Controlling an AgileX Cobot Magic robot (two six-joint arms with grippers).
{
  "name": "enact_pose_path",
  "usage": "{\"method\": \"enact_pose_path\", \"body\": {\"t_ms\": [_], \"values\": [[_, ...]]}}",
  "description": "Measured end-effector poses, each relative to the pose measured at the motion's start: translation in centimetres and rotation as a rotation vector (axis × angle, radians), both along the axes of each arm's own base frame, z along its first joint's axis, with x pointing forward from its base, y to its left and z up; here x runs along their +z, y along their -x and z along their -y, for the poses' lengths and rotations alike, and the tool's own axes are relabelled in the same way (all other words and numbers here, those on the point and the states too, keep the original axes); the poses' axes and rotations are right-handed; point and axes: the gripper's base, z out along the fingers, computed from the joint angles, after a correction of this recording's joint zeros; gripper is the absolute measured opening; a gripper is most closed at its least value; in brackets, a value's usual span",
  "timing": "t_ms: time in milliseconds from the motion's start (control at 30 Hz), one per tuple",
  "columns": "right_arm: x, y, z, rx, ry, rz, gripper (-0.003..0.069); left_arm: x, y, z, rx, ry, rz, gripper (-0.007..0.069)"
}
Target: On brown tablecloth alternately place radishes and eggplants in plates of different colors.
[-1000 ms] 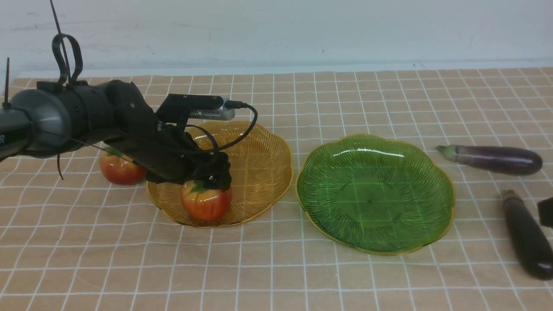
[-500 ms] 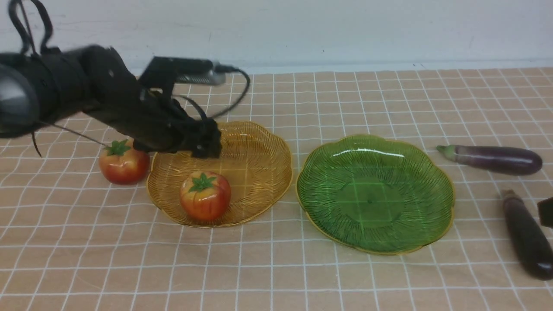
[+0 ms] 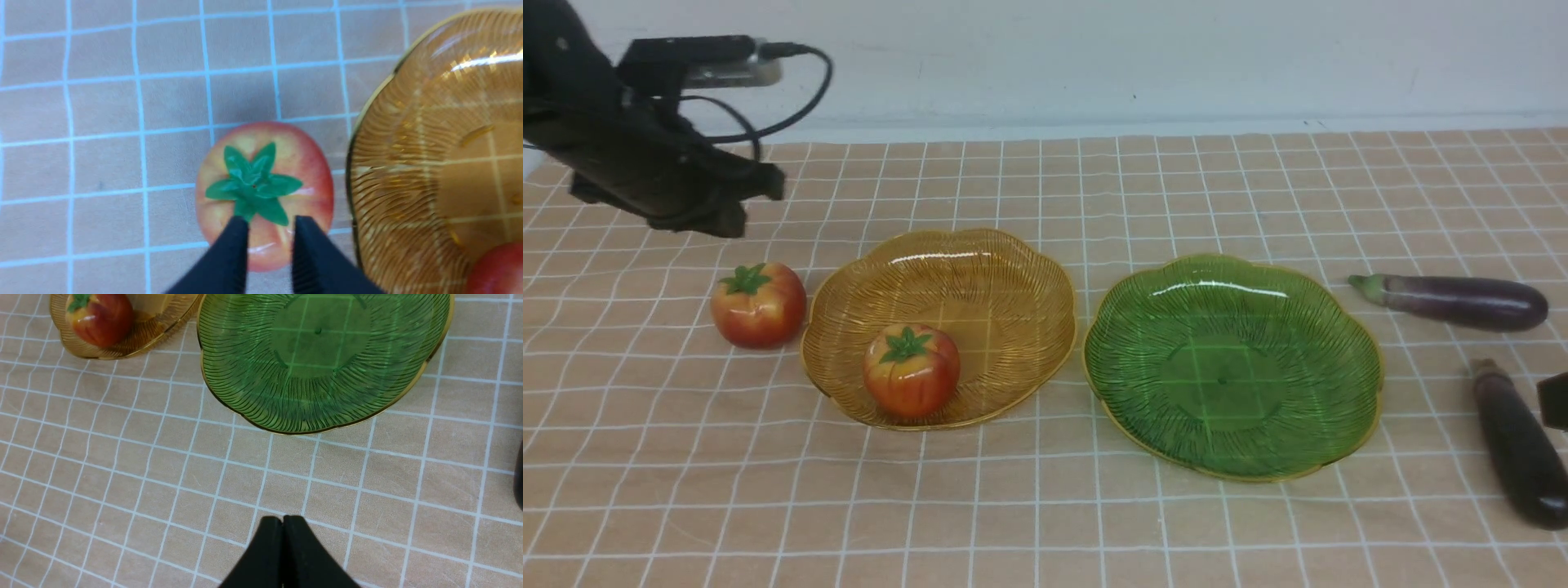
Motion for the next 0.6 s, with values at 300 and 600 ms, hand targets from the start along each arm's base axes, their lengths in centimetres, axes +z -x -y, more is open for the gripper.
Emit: {"method": "enact_pose_path", "body": {"t_ms": [300, 600], "values": [[0.0, 0.0, 0.0, 0.0, 0.0, 0.0, -0.0013, -3.2, -1.7, -0.3, -0.003, 0.009, -0.009, 0.0461], [0.0, 0.0, 0.0, -0.015, -0.011, -0.009, -0.0013, -6.1, -3.2, -0.6, 0.018, -0.002, 0.01, 0.0683]]}}
